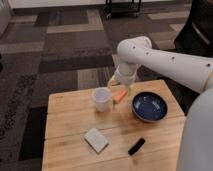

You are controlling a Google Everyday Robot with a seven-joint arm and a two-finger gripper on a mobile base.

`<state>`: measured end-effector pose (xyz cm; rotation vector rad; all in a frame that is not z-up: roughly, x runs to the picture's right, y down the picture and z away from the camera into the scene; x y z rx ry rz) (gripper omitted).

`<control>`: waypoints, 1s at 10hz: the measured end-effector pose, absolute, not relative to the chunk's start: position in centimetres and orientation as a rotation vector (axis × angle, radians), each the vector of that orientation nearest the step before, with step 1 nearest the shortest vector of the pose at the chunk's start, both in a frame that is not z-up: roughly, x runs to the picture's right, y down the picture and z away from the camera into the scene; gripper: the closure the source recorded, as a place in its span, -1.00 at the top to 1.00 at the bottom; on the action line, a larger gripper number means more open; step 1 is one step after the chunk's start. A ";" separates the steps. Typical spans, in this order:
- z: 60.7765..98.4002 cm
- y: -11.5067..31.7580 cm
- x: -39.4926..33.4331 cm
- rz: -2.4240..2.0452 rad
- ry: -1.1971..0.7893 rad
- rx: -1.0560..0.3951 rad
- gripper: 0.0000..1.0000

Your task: Place the pepper in the ceramic cup

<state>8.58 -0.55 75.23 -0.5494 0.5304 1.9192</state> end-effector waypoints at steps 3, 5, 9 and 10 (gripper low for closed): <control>78.9 -1.1 9.6 1.935 0.575 -0.567 0.30; 81.4 -1.6 9.6 1.937 0.597 -0.571 0.30; 84.0 -0.3 8.4 1.906 0.650 -0.571 0.30; 84.7 0.2 8.1 1.911 0.652 -0.563 0.30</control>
